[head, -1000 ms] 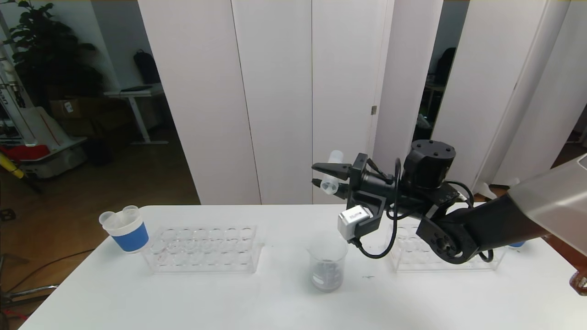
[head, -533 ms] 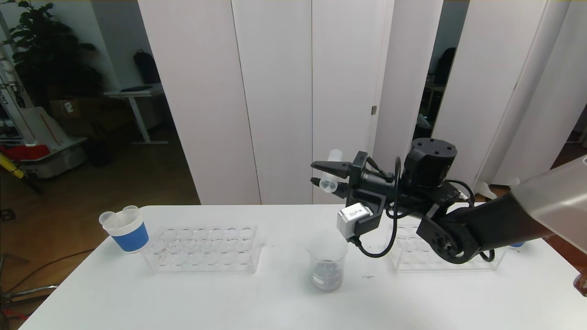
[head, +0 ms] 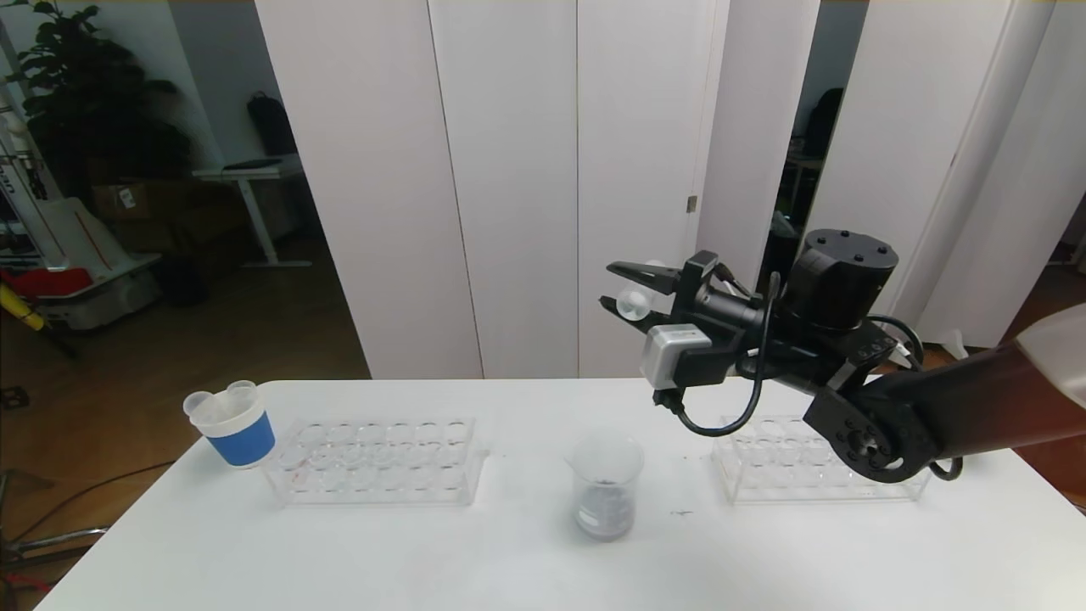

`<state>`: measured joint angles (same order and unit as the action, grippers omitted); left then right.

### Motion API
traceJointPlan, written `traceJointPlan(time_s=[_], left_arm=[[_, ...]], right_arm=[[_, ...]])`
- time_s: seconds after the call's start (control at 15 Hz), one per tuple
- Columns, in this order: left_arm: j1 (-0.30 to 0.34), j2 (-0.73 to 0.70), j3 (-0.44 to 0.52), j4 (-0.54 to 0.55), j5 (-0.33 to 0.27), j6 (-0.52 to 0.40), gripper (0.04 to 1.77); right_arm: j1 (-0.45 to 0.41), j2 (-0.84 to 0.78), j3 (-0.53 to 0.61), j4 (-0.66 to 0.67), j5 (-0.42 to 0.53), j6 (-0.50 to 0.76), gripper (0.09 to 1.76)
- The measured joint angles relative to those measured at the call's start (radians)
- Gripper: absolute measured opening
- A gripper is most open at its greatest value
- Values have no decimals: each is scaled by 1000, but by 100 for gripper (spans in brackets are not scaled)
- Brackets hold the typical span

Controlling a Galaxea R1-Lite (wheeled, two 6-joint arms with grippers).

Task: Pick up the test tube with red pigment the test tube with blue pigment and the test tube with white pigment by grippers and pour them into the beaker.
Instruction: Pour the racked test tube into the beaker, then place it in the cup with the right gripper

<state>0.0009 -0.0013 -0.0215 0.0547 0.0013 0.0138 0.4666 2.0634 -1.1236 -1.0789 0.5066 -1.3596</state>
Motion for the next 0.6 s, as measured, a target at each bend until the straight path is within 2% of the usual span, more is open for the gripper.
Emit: traceJointPlan(time_s=[0.2, 0.53, 0.6], left_arm=[[0, 0, 0, 0, 0, 0, 175], [0, 0, 0, 0, 0, 0, 175], [0, 0, 0, 0, 0, 0, 175]], right_arm=[[-2, -44, 63, 0, -136, 215, 61], [44, -89, 127, -7, -404, 753, 61], [51, -97, 135, -7, -446, 824, 61]])
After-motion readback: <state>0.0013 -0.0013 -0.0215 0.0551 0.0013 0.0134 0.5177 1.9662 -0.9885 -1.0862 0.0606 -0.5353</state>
